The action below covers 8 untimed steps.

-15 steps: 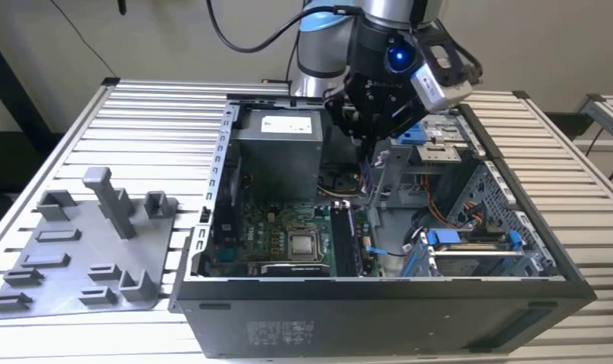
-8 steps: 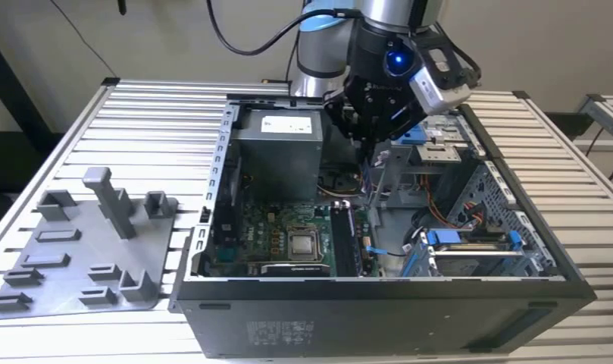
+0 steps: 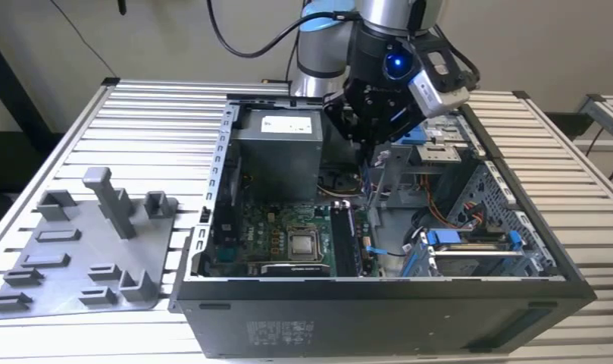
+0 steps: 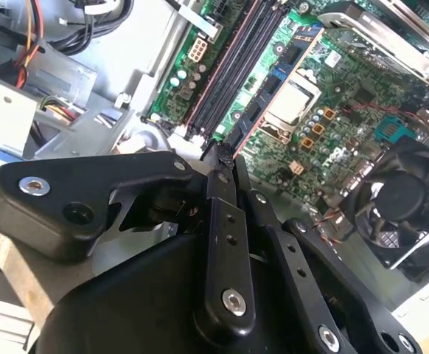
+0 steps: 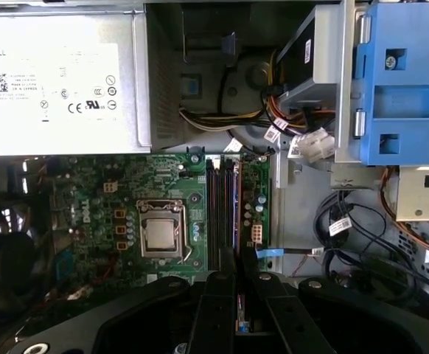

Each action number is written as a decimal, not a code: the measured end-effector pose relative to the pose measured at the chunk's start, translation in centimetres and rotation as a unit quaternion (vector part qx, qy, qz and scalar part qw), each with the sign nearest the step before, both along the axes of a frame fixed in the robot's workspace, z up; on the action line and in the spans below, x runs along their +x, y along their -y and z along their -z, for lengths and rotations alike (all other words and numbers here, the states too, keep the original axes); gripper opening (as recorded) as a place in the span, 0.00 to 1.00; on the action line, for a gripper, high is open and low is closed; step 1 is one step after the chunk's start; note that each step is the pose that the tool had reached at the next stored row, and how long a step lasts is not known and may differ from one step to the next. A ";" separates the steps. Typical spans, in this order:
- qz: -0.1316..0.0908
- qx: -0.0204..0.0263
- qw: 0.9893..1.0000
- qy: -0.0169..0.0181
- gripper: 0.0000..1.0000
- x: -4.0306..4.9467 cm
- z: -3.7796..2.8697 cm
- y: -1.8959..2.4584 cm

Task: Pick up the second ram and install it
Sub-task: 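Insert the second ram into the second slot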

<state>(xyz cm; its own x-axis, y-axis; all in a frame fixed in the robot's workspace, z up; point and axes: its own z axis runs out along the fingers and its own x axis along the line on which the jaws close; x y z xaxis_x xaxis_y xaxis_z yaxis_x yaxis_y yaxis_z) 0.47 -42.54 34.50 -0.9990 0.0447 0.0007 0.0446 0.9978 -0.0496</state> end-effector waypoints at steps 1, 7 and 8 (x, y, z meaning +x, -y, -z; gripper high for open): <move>0.000 0.000 1.000 0.000 0.14 0.00 0.03 0.00; 0.000 0.000 1.000 0.000 0.14 0.00 0.19 0.00; 0.000 0.000 1.000 0.000 0.14 0.00 0.24 0.00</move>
<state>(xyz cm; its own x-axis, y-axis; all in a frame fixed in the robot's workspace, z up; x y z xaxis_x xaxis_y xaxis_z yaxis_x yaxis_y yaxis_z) 0.47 -42.54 34.26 -0.9990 0.0447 0.0006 0.0446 0.9978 -0.0492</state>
